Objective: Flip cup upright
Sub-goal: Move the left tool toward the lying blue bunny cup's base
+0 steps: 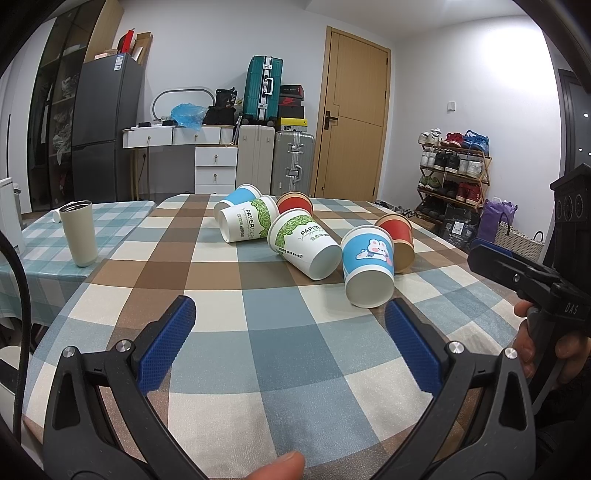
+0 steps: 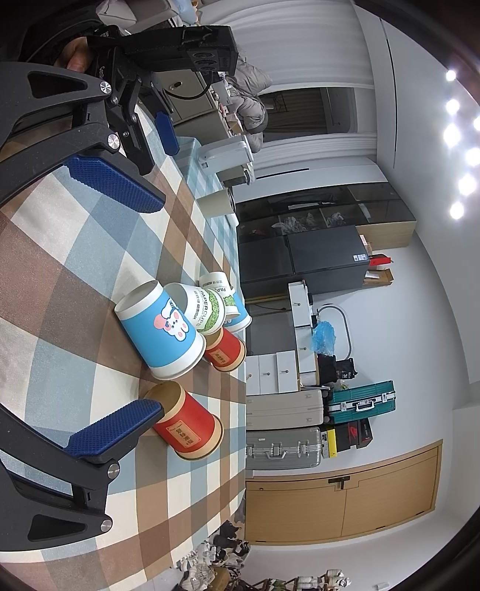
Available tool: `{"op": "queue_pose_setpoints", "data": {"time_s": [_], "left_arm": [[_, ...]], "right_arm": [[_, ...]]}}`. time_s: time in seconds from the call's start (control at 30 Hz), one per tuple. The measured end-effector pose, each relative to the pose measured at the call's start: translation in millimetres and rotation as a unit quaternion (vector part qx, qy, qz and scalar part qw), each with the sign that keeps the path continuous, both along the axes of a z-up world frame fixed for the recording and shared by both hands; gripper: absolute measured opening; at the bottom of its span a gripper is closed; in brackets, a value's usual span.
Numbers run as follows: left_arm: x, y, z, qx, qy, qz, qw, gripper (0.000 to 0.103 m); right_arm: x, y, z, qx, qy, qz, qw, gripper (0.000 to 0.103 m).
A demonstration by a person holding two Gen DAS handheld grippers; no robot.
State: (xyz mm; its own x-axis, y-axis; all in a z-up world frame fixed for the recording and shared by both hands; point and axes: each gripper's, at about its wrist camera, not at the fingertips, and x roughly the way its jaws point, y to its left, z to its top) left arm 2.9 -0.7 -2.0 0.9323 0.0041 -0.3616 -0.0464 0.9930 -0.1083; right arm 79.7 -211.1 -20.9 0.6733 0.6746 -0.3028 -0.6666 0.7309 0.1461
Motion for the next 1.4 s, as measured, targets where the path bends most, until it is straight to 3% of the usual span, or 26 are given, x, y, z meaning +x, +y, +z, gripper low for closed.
{"op": "queue_pose_setpoints", "data": {"time_s": [0.47,0.9,1.4], "left_arm": [[5,-5,-4,0.005,0.011,0.001,0.9999,0.102],[45,-27,10,0.020,0.046,-0.015,0.9986,0.102],[127,-51,-3,-0.001,0.144,-0.054,0.9880,0.102]], "right_arm": [[2,-4,5,-0.003,0.002,-0.010,1.000,0.103],[14,-25,6,-0.018,0.012,-0.039,0.999,0.103],[25,-43,4,-0.009,0.032,-0.065,0.997,0.103]]}}
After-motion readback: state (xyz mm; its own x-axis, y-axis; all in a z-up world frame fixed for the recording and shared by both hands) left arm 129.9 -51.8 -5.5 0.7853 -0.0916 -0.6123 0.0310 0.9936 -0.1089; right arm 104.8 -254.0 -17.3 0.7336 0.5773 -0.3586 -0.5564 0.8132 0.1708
